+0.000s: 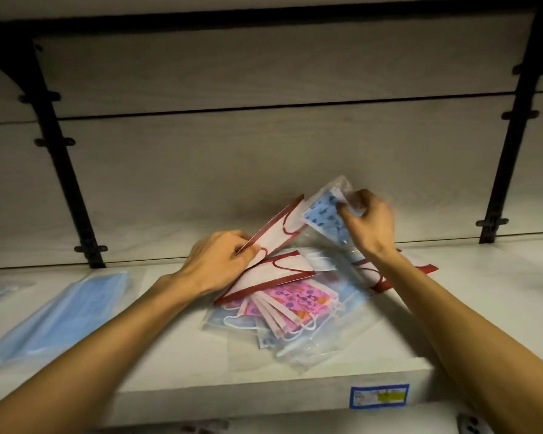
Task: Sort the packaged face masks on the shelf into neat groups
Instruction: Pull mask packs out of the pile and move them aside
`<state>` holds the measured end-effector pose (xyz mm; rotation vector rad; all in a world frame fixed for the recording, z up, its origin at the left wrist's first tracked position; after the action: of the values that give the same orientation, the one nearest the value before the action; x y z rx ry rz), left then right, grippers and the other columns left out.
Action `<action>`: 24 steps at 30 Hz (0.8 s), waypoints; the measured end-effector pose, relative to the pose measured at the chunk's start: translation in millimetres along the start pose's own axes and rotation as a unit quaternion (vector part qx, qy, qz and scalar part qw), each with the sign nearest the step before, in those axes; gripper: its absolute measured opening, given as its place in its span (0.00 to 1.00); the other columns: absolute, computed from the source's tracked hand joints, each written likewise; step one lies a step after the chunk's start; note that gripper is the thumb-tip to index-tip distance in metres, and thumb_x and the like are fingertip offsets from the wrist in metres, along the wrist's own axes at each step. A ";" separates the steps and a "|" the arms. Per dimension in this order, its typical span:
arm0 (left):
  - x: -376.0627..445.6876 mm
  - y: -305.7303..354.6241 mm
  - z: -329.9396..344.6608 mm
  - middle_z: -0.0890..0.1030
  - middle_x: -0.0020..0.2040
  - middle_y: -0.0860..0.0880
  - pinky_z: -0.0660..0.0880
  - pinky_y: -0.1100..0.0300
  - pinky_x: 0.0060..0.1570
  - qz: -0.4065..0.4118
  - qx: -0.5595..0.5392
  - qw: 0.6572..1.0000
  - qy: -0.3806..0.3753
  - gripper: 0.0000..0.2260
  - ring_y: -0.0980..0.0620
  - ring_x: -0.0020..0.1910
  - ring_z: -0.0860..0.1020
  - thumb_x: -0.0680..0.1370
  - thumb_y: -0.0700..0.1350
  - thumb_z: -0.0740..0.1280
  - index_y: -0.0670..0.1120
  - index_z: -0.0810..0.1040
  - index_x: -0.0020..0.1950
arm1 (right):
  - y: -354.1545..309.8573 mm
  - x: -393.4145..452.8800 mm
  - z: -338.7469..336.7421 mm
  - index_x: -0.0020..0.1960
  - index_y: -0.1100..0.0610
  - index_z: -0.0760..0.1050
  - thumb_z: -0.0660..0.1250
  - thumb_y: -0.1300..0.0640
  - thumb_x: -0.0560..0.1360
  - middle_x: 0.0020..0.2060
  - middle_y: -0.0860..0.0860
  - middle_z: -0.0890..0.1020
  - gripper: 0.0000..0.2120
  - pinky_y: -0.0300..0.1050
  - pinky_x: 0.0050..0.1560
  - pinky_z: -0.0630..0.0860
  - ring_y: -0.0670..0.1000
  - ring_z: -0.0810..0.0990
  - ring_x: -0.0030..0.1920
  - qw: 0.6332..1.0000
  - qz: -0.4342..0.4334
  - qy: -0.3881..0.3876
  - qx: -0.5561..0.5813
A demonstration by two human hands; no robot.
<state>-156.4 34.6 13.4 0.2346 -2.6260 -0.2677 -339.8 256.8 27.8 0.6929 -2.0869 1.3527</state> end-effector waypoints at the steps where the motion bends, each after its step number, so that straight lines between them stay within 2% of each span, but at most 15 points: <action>1: -4.3 -1.1 -0.3 0.82 0.43 0.60 0.72 0.58 0.35 -0.010 -0.043 0.999 -0.007 0.16 0.56 0.38 0.80 0.82 0.58 0.63 0.51 0.86 0.49 | -3.0 -0.8 -4.7 0.49 0.54 0.78 0.69 0.44 0.75 0.42 0.50 0.82 0.13 0.49 0.42 0.76 0.56 0.81 0.42 1.000 0.010 0.003 0.022; 3: -13.1 -5.7 -0.9 0.85 0.43 0.52 0.76 0.51 0.41 -0.044 -0.136 0.990 -0.014 0.16 0.52 0.39 0.81 0.82 0.56 0.64 0.47 0.85 0.46 | -8.0 -1.9 -16.4 0.47 0.56 0.78 0.70 0.45 0.74 0.42 0.52 0.84 0.14 0.53 0.44 0.79 0.57 0.82 0.43 0.995 0.046 0.009 0.088; 5: -21.1 -7.2 -2.1 0.87 0.48 0.42 0.79 0.46 0.50 -0.080 -0.268 0.960 -0.019 0.14 0.47 0.44 0.82 0.83 0.51 0.65 0.43 0.85 0.49 | -14.6 -4.3 -32.7 0.48 0.57 0.79 0.71 0.49 0.74 0.43 0.54 0.85 0.11 0.55 0.48 0.81 0.57 0.84 0.45 0.986 0.071 0.029 0.151; 7: -30.4 -5.0 -6.6 0.87 0.50 0.43 0.80 0.50 0.54 -0.107 -0.389 0.915 -0.014 0.09 0.45 0.48 0.84 0.83 0.43 0.65 0.43 0.84 0.51 | -24.3 -10.3 -47.8 0.50 0.58 0.80 0.71 0.55 0.73 0.43 0.54 0.85 0.08 0.48 0.46 0.81 0.52 0.82 0.42 0.974 0.088 0.048 0.203; 8: -35.2 -4.2 -11.1 0.87 0.47 0.47 0.80 0.55 0.50 -0.115 -0.423 0.899 -0.007 0.07 0.49 0.45 0.83 0.83 0.40 0.65 0.45 0.84 0.51 | -29.8 -14.1 -53.9 0.49 0.58 0.79 0.71 0.57 0.73 0.41 0.52 0.83 0.06 0.42 0.41 0.79 0.48 0.80 0.39 0.967 0.097 0.055 0.228; 10: -48.7 -3.9 -22.5 0.86 0.39 0.53 0.77 0.64 0.38 -0.127 -0.442 0.888 0.006 0.08 0.54 0.38 0.81 0.81 0.35 0.66 0.47 0.82 0.48 | -40.1 -23.6 -63.0 0.42 0.57 0.76 0.71 0.60 0.73 0.35 0.51 0.76 0.04 0.37 0.35 0.74 0.45 0.74 0.34 0.954 0.120 0.066 0.267; 12: -65.7 -9.4 -33.7 0.84 0.38 0.50 0.73 0.63 0.34 -0.143 -0.440 0.886 0.012 0.08 0.51 0.37 0.78 0.79 0.33 0.66 0.44 0.82 0.47 | -50.5 -36.1 -66.7 0.41 0.58 0.74 0.72 0.61 0.74 0.35 0.53 0.74 0.07 0.40 0.37 0.73 0.45 0.73 0.33 0.940 0.149 0.064 0.301; 15: -100.0 -24.2 -57.3 0.80 0.43 0.43 0.69 0.61 0.35 -0.163 -0.447 0.879 0.037 0.09 0.48 0.41 0.75 0.77 0.29 0.66 0.42 0.80 0.48 | -77.2 -66.3 -59.3 0.41 0.56 0.76 0.71 0.64 0.75 0.32 0.49 0.80 0.07 0.36 0.31 0.76 0.42 0.78 0.30 0.909 0.185 0.018 0.373; 16: -113.0 -29.9 -66.4 0.81 0.43 0.44 0.70 0.62 0.35 -0.169 -0.450 0.876 0.049 0.10 0.49 0.40 0.76 0.76 0.29 0.66 0.43 0.81 0.49 | -88.2 -78.3 -54.6 0.43 0.56 0.76 0.70 0.65 0.75 0.33 0.49 0.81 0.06 0.36 0.31 0.77 0.42 0.81 0.31 0.897 0.193 -0.001 0.398; 18: -141.7 -43.9 -85.5 0.84 0.40 0.51 0.73 0.68 0.33 -0.179 -0.452 0.871 0.072 0.11 0.58 0.34 0.80 0.76 0.29 0.68 0.44 0.82 0.48 | -112.9 -104.2 -43.6 0.46 0.58 0.76 0.69 0.66 0.75 0.38 0.52 0.84 0.05 0.39 0.34 0.80 0.48 0.84 0.36 0.878 0.202 -0.041 0.431; 20: -173.7 -58.2 -103.2 0.85 0.40 0.55 0.75 0.71 0.33 -0.185 -0.453 0.868 0.082 0.11 0.63 0.33 0.82 0.76 0.31 0.69 0.47 0.82 0.48 | -142.9 -130.0 -32.8 0.46 0.58 0.77 0.67 0.66 0.74 0.39 0.52 0.86 0.05 0.41 0.35 0.81 0.50 0.85 0.37 0.868 0.203 -0.069 0.449; 24: -243.3 -94.3 -137.3 0.86 0.43 0.57 0.79 0.69 0.38 -0.192 -0.456 0.865 0.077 0.11 0.59 0.40 0.85 0.77 0.34 0.70 0.50 0.81 0.49 | -211.7 -185.5 0.1 0.48 0.62 0.76 0.65 0.67 0.73 0.31 0.48 0.84 0.05 0.38 0.26 0.75 0.45 0.80 0.27 0.849 0.205 -0.120 0.472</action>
<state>132.1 -24.8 0.4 0.4124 -1.9908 -1.4924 -63.6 203.3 35.4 0.8321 -1.6877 2.7232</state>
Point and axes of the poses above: each hand's wrist, its own x-axis towards the middle knuckle, its own z-axis out of the palm, y = z × x, the point moved 8 cm from there along x, towards the middle knuckle
